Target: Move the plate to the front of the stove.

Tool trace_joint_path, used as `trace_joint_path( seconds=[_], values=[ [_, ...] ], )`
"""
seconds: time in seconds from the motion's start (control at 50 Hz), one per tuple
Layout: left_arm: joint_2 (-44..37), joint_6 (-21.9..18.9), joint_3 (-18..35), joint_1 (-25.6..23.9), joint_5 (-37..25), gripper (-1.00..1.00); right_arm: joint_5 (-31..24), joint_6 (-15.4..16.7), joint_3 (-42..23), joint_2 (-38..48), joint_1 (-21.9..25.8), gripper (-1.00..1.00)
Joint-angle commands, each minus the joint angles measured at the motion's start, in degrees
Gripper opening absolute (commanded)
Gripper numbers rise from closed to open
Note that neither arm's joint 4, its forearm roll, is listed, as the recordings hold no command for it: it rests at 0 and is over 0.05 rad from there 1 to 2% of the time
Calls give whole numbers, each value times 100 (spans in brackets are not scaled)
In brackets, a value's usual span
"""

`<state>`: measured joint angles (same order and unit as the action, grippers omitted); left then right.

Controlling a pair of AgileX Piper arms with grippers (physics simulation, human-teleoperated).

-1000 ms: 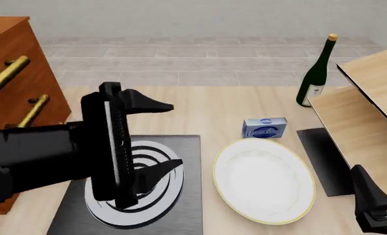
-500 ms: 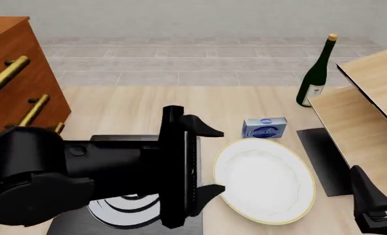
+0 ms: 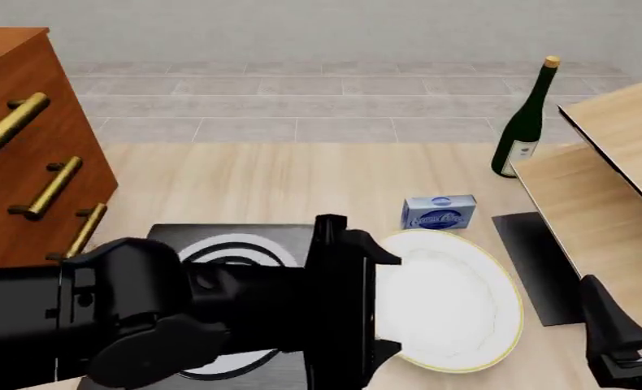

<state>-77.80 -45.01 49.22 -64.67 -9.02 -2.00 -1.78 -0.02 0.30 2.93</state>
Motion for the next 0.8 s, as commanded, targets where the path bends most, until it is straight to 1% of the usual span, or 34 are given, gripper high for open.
trace_joint_path(
  seconds=[0.02,0.28,0.5,0.54,0.58,0.62,0.64,0.68,0.7,0.8],
  values=[
    [-322,159,-1,-124,137,100,3,-16,1,14,0,100],
    [-623,146,-147,-139,389,100,2,-41,1,14,8,100],
    [-901,207,-120,-189,513,100,26,-51,1,24,8,100],
    [-967,167,-166,-191,592,100,47,-46,1,43,0,100],
    [-999,246,-107,-233,556,100,56,-55,1,50,-1,100],
    [-1058,205,-150,-239,637,100,37,-58,1,32,-3,100],
    [-1096,303,-85,-282,579,100,21,-64,1,22,-3,100],
    [-1130,230,-136,-249,665,100,-16,-72,1,-1,-18,100],
    [-1154,271,-106,-250,655,100,-19,-77,1,-2,-23,100],
    [-1257,208,-108,-199,740,100,-19,-95,1,-3,-25,100]
  ],
)
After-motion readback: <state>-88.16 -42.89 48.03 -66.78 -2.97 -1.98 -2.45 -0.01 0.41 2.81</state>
